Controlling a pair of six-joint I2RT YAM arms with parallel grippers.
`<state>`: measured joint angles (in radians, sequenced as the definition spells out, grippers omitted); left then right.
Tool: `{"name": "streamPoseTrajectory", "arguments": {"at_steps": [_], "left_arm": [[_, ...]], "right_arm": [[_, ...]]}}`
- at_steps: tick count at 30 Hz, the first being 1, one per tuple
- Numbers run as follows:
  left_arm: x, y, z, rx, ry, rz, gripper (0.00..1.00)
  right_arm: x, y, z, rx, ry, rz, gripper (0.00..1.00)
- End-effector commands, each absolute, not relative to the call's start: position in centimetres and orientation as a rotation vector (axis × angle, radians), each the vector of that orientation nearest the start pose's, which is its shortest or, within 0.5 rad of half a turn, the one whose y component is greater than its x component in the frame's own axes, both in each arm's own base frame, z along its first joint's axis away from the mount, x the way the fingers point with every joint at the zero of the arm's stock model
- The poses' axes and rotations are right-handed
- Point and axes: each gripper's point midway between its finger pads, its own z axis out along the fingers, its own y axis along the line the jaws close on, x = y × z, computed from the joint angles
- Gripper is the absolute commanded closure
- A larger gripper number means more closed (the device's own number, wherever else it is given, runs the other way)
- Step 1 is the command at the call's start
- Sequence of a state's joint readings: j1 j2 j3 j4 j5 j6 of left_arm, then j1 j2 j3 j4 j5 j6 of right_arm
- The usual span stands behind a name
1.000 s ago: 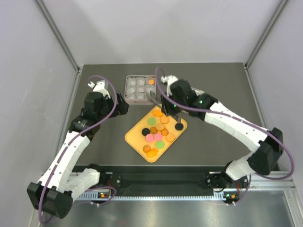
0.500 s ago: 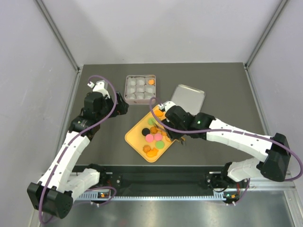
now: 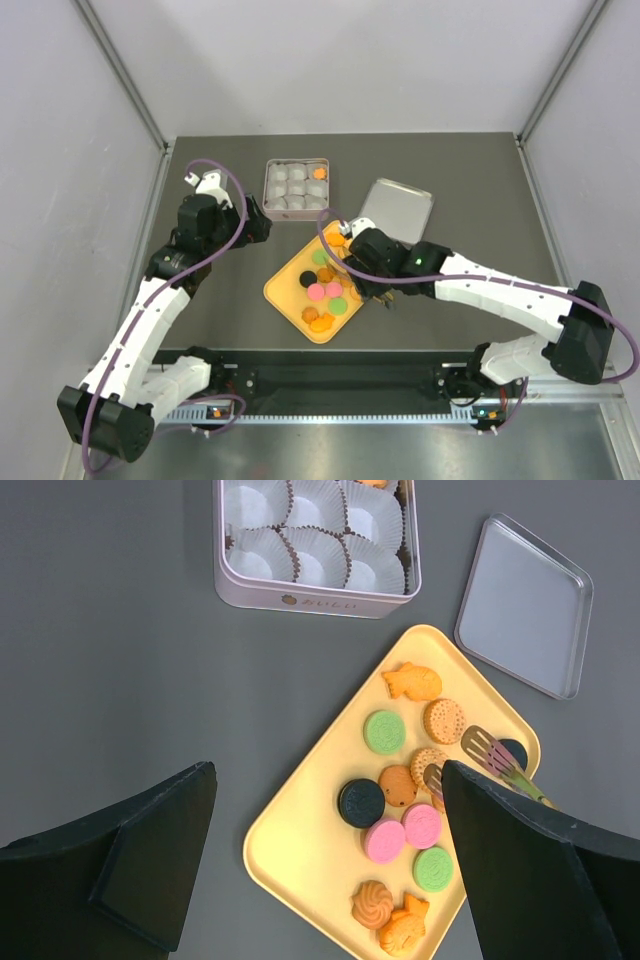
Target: Pack the cookies
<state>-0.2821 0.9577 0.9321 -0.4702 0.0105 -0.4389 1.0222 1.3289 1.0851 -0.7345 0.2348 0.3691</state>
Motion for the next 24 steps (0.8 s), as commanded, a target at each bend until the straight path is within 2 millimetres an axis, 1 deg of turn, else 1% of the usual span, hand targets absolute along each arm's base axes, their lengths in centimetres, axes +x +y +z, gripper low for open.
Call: {"name": "streamPoseTrajectory", "arguments": {"at_steps": [1,5,12,15,24], "left_arm": [[30.3,-10.5,24.3,-0.151,2.037,-0.456,0.01],[30.3,-10.6,24.3,-0.150,2.037,-0.458,0.01],[30.3,-10.6,24.4,-0.149,2.035,-0.460,0.01],[30.3,-10.5,24.2,-0.150,2.039,-0.457,0.01],[30.3,-10.5,24.3,-0.151,2.037,-0.456,0.01]], "right_arm": [[18.7,25.8,14.5,-0.697,2.411,0.288,0.52],[18.6,25.5,13.7,-0.687,2.439,0.293,0.52],[18.8,25.9,13.6,-0.680,2.448,0.344,0.51],[18.8,26.0,13.3,-0.678,2.458,0.356,0.51],[19.1,25.1,12.5,-0.646,2.486,0.348,0.51]]}}
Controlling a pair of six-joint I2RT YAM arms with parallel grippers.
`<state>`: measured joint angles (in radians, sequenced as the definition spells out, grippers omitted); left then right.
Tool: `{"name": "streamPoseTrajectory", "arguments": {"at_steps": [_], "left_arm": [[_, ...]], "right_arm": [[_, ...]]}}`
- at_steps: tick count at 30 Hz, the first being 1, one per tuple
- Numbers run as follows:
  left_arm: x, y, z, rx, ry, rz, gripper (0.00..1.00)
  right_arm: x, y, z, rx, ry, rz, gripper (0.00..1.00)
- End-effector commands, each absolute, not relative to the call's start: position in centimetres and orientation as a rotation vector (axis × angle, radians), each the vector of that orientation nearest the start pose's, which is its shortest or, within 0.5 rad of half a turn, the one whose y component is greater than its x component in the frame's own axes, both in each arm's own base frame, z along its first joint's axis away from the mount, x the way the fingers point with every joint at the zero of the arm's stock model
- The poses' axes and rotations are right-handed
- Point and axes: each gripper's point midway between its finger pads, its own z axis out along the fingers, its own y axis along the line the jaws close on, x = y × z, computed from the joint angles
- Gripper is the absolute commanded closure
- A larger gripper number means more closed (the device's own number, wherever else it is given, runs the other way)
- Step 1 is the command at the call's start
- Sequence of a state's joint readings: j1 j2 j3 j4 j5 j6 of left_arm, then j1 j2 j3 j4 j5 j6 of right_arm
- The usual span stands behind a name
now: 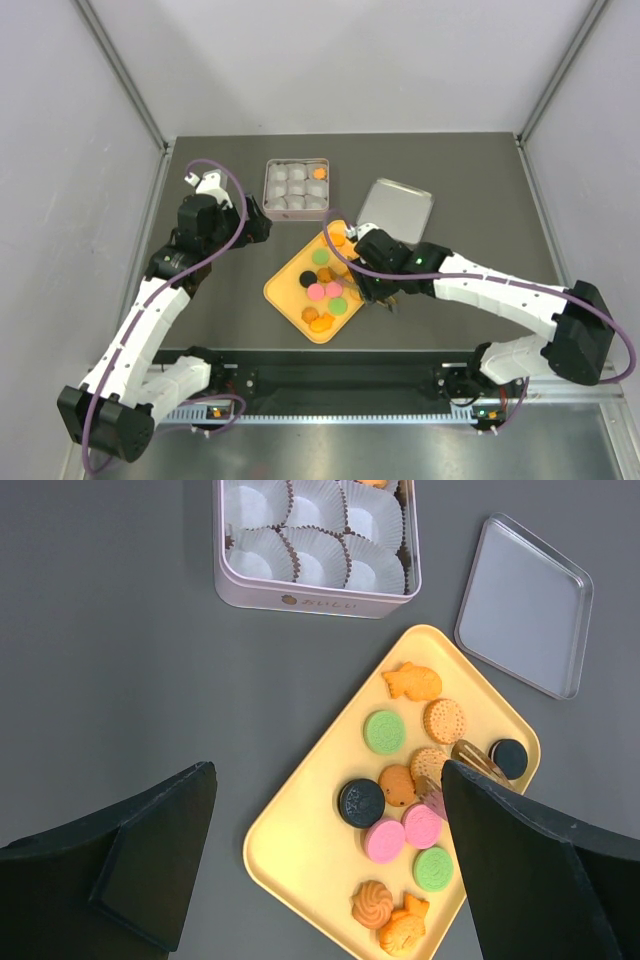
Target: Pack the cookies
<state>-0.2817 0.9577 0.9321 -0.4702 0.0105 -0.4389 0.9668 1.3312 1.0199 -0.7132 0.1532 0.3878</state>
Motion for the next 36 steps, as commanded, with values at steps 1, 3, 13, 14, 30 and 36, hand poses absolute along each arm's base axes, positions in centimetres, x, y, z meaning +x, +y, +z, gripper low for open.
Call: {"name": "streamPoseTrajectory", "arguments": {"at_steps": [1,3,13,14,30,36], "left_arm": [[30.3,-10.5,24.2,-0.151,2.039,-0.456,0.01],[30.3,-10.5,24.3,-0.153,2.037,-0.458,0.01],[30.3,-10.5,24.1,-0.156,2.041,-0.454,0.01],[30.2,-10.4,24.3,-0.155,2.037,-0.455,0.01],[30.2,-10.5,24.3,-0.156,2.036,-0.460,0.01],[30.2,-10.5,24.4,-0.155,2.033,-0.462,0.01]], "right_arm": [[19.0,25.1,12.3,-0.651,2.490,0.357,0.51],[19.1,25.2,12.4,-0.645,2.487,0.377,0.51],[19.6,25.5,12.0,-0.625,2.494,0.423,0.54],[19.6,25.5,12.0,-0.622,2.495,0.424,0.55],[20.6,24.6,15.8,-0.582,2.430,0.447,0.66],[20.8,24.5,16.7,-0.578,2.419,0.459,0.66]]}}
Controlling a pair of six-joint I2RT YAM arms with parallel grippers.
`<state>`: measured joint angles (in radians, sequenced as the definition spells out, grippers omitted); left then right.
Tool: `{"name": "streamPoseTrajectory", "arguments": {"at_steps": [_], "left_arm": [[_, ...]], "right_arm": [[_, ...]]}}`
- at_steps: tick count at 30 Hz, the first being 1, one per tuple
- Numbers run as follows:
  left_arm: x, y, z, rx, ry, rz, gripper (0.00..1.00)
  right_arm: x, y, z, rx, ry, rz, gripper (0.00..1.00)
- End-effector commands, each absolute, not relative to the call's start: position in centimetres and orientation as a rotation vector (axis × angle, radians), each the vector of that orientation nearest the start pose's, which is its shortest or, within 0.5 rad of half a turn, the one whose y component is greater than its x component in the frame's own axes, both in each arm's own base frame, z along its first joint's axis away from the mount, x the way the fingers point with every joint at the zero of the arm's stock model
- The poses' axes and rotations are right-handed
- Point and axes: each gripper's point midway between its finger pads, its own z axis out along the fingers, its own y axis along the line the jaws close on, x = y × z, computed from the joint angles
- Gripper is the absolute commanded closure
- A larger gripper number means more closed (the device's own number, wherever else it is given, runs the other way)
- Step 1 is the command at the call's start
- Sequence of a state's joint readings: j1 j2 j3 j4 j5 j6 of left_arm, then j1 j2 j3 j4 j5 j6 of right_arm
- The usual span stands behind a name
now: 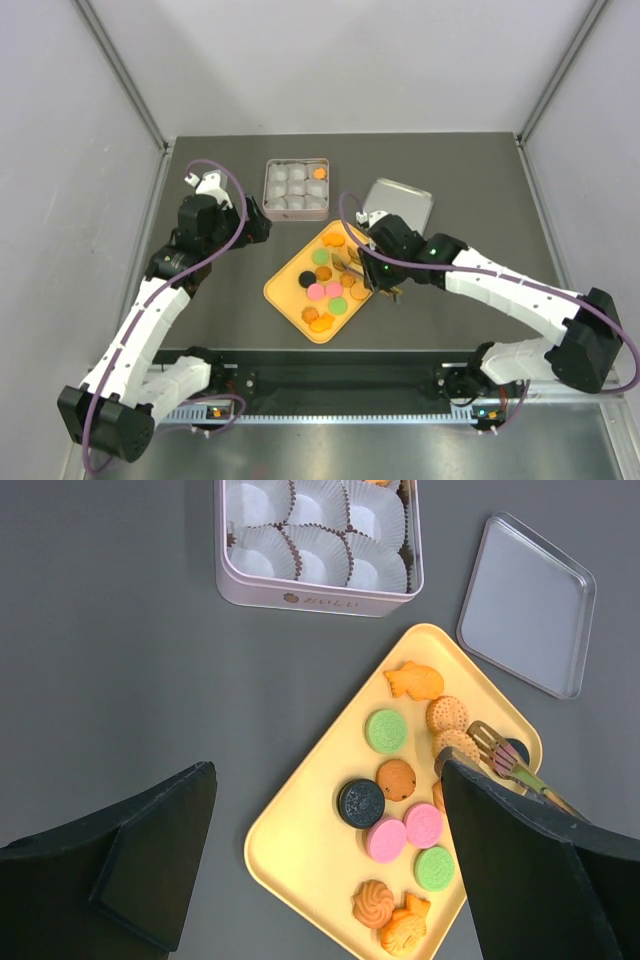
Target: Pack the cookies
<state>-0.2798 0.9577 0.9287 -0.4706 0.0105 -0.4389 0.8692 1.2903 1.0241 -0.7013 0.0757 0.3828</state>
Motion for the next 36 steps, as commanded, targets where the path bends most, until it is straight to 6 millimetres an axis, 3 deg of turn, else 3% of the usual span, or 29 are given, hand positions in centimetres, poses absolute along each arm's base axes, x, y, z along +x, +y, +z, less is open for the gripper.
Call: {"name": "streamPoseTrajectory", "arguments": {"at_steps": [1,5,10,15,17,22,26,34,36], "left_arm": [[30.1,-10.5,24.4,-0.154,2.032,-0.464,0.01],[30.2,-10.5,24.5,-0.154,2.028,-0.466,0.01],[30.2,-10.6,24.5,-0.154,2.031,-0.469,0.01],[30.3,-10.6,24.4,-0.155,2.031,-0.475,0.01],[30.3,-10.7,24.5,-0.153,2.028,-0.483,0.01],[30.4,-11.1,24.7,-0.156,2.022,-0.519,0.01],[30.4,-11.1,24.3,-0.157,2.032,-0.519,0.01],[30.5,-11.0,23.8,-0.159,2.046,-0.511,0.01],[30.5,-11.0,23.8,-0.158,2.047,-0.513,0.01]], "right_arm": [[20.8,24.6,17.0,-0.577,2.413,0.465,0.66],[21.4,24.9,18.4,-0.569,2.390,0.487,0.66],[23.8,26.5,21.4,-0.560,2.335,0.545,0.66],[28.3,28.2,23.8,-0.530,2.267,0.539,0.67],[31.0,29.0,24.5,-0.493,2.242,0.532,0.67],[36.2,30.0,23.9,-0.450,2.218,0.467,0.68],[39.9,31.9,23.2,-0.430,2.178,0.433,0.68],[44.3,35.1,22.2,-0.386,2.120,0.449,0.69],[45.0,35.5,21.0,-0.383,2.133,0.434,0.69]]}}
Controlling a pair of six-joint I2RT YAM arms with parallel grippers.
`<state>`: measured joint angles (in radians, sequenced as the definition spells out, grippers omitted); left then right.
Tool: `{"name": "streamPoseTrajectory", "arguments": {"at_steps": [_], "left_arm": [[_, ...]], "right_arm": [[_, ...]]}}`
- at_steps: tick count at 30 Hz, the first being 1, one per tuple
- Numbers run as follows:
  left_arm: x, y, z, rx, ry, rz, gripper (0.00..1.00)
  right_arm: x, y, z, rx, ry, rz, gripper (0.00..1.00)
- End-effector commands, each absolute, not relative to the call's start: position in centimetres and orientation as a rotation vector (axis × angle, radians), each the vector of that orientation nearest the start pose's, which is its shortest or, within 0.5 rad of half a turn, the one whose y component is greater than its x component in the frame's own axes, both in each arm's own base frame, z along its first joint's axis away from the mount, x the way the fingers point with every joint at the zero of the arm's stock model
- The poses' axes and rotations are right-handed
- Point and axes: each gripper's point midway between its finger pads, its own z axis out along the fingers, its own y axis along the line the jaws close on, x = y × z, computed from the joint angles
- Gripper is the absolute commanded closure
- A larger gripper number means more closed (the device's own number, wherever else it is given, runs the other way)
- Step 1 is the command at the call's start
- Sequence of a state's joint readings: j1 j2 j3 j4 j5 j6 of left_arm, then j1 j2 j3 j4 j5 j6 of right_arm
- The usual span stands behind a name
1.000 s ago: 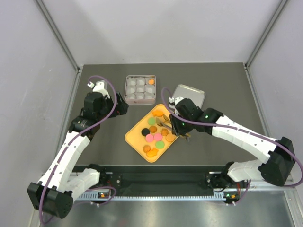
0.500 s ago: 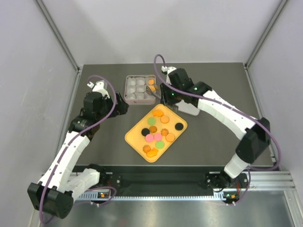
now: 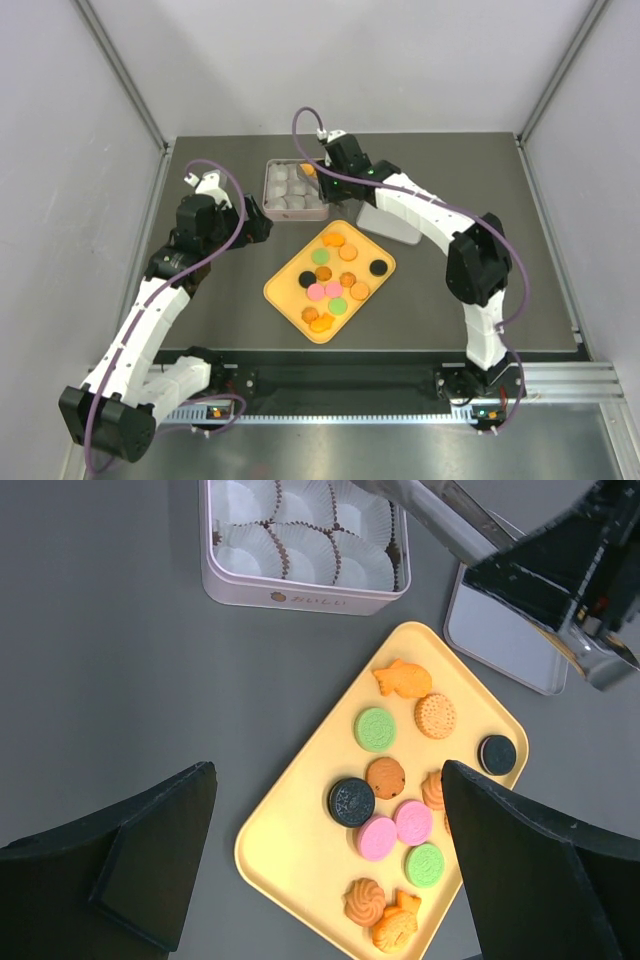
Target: Pack the cookies
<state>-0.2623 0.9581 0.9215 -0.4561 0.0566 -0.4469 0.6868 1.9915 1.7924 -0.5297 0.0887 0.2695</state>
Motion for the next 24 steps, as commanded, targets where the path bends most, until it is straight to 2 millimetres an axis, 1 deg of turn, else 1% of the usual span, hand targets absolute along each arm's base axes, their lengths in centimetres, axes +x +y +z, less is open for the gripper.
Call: {"name": "streamPoseTrajectory", "arguments": {"at_steps": [1,4,5,10,14,15,22,24], "left_arm": [[30.5,-11.0,23.8,-0.158,2.047,-0.513,0.01],[30.6,-11.0,23.7,-0.159,2.051,-0.512,0.01],[30.6,-11.2,23.7,-0.156,2.052,-0.518,0.01],[30.6,-11.2,23.5,-0.157,2.059,-0.524,0.01],[30.6,-11.2,23.5,-0.158,2.059,-0.523,0.01],[30.7,-11.2,23.5,-0.159,2.057,-0.522,0.01],[30.6,-11.2,23.6,-0.155,2.055,-0.524,0.01],[30.6,-11.2,23.6,-0.157,2.056,-0.525,0.01]], "right_arm": [[45.3,35.7,20.8,-0.382,2.132,0.435,0.69],[46.0,36.6,20.7,-0.382,2.119,0.442,0.68],[46.2,36.9,20.0,-0.384,2.128,0.435,0.67],[46.8,37.7,18.2,-0.377,2.151,0.438,0.66],[47.2,38.3,17.9,-0.374,2.142,0.449,0.65],[47.0,38.8,17.7,-0.382,2.143,0.453,0.65],[47.4,39.1,17.0,-0.378,2.140,0.417,0.64],[47.7,39.0,17.2,-0.368,2.132,0.406,0.63]]}}
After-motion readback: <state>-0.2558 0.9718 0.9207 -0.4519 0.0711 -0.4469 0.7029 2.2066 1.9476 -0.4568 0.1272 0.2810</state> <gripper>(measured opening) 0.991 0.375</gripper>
